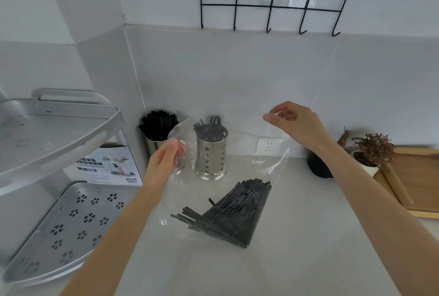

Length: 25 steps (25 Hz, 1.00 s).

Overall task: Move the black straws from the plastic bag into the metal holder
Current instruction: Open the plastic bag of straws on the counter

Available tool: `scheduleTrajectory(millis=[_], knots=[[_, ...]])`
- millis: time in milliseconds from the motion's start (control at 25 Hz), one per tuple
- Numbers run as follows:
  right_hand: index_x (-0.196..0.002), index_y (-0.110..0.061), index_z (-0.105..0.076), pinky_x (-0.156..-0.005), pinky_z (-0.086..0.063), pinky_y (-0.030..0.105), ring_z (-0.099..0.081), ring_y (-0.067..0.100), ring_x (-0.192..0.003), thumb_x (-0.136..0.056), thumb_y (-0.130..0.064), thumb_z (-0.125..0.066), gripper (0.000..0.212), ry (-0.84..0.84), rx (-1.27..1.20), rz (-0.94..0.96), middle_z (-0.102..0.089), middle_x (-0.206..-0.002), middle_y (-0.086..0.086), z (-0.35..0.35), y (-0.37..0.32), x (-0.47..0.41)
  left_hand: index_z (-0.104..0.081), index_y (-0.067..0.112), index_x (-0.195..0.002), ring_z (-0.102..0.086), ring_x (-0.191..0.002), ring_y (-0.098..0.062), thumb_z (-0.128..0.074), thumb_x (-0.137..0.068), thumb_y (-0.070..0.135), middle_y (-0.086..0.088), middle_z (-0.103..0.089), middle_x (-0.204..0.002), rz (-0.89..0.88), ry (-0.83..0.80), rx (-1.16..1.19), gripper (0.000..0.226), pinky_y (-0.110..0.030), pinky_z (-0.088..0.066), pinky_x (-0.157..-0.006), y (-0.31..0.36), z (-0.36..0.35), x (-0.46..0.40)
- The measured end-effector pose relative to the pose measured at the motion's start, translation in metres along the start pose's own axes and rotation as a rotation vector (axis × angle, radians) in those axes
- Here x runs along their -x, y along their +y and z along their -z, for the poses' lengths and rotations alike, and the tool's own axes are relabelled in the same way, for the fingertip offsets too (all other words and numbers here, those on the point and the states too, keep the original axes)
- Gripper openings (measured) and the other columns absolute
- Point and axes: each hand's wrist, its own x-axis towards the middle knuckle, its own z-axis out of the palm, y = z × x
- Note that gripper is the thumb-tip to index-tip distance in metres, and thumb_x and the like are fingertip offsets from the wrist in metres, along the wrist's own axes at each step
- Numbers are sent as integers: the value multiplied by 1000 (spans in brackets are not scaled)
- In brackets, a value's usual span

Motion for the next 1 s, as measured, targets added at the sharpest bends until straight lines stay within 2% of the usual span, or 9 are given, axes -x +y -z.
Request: scheduleTrajectory(millis=[40,120,240,320,400,480,600,760,1000], knots=[[-90,-30,-59,-76,-42,17,-57,1,-83,-83,-49,-55,20,-14,-89,-12,-60,-85,-15,2,0,1,-56,20,-66,-40,-60,-8,-36,-93,35,12,-48,-56,25,12,8,37,-22,-35,-68,-1,0,-1],[-96,-28,-60,-86,-41,23,-59,7,-88,-92,-47,-39,28,-8,-439,-76,-63,-92,-10,6,5,1,-55,23,-64,-44,-52,0,-35,-92,38,15,-51,-50,68,34,30,37,-21,-36,-71,-4,1,-2],[-121,-16,-52,-94,-40,34,-58,12,-95,-98,-38,-23,44,29,-801,-237,-63,-103,-2,-14,38,5,-55,22,-64,-44,-51,2,-36,-91,41,16,-52,-47,82,50,49,38,-21,-37,-76,-10,4,-2],[-131,-9,-44,-98,-35,37,-54,21,-111,-98,-28,-25,42,-10,-807,-390,-58,-119,7,-48,67,17,-54,18,-66,-46,-49,4,-36,-92,39,15,-51,-46,82,46,74,38,-18,-36,-73,-11,5,-2],[-134,-7,-39,-100,-33,37,-45,27,-126,-98,-22,-28,41,-124,-741,-512,-50,-132,11,-82,85,33,-53,14,-69,-45,-44,6,-35,-92,37,15,-50,-44,74,27,79,37,-16,-36,-70,-12,6,-2],[-135,-6,-38,-104,-33,38,-44,27,-127,-97,-19,-33,41,-242,-656,-569,-49,-135,10,-106,91,44,-54,12,-74,-46,-45,6,-34,-92,37,13,-51,-50,67,17,74,37,-16,-36,-68,-14,7,-3],[-129,-7,-47,-103,-38,35,-51,23,-117,-94,-15,-43,36,-325,-489,-494,-57,-123,10,-125,92,51,-56,17,-70,-50,-60,-3,-34,-93,37,3,-53,-66,71,38,87,37,-22,-39,-72,-19,11,-6],[-112,-10,-56,-95,-43,31,-56,15,-96,-91,-15,-52,22,-246,-499,-496,-62,-97,-2,-132,89,58,-54,21,-64,-51,-73,-9,-34,-94,36,5,-54,-70,106,62,95,39,-31,-37,-89,-21,14,-8],[-94,-18,-58,-90,-45,32,-57,15,-88,-89,-17,-54,6,-161,-599,-504,-63,-90,-3,-134,92,70,-57,23,-69,-49,-74,-19,-36,-93,37,3,-57,-74,148,48,68,36,-44,-38,-85,-19,18,-17]])
